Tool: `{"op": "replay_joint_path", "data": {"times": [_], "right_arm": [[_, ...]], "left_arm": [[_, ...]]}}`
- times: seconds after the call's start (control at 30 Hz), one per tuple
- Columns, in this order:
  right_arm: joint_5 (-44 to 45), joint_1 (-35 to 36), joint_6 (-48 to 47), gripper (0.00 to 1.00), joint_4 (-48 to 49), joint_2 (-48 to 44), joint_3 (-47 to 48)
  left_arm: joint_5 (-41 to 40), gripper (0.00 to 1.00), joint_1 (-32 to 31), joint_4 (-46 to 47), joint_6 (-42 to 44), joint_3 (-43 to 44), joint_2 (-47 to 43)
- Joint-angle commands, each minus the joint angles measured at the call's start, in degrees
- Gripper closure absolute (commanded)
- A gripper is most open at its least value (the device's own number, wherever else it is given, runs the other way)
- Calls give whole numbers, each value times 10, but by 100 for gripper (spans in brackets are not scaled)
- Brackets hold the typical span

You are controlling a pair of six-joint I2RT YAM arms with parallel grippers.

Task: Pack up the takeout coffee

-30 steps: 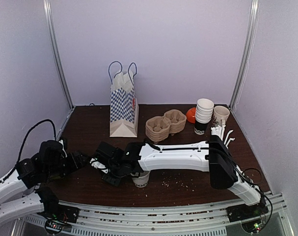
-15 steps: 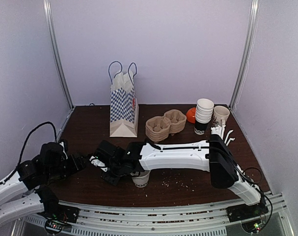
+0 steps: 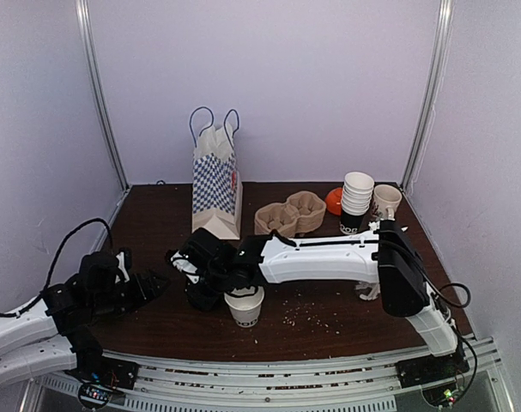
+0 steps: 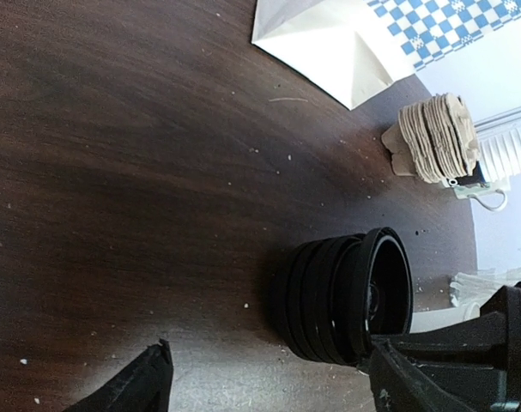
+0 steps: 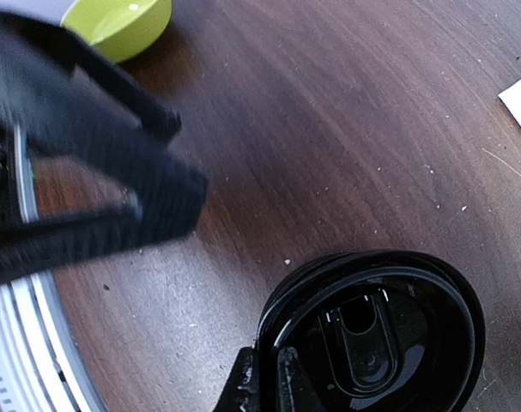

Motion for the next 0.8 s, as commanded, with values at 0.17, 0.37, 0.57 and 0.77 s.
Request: {"op": "replay_joint_path", "data": {"times": [0.17,0.37,0.57,0.77], "right_arm": [[-52,-22,46,100,38,-34,-9],[-49,-22,54,100,41,-54,-9],[-54,-22,59,100,29,-88,7],[-45,-30,54,100,28,-167,-38]], "left_arm": [[68,17,-3,154,4,-26,89],[56,17,-3,147,12,-13,98],[23,14,-2,91,25,17,46],[-9,6,-2,64,60,44,7]]}}
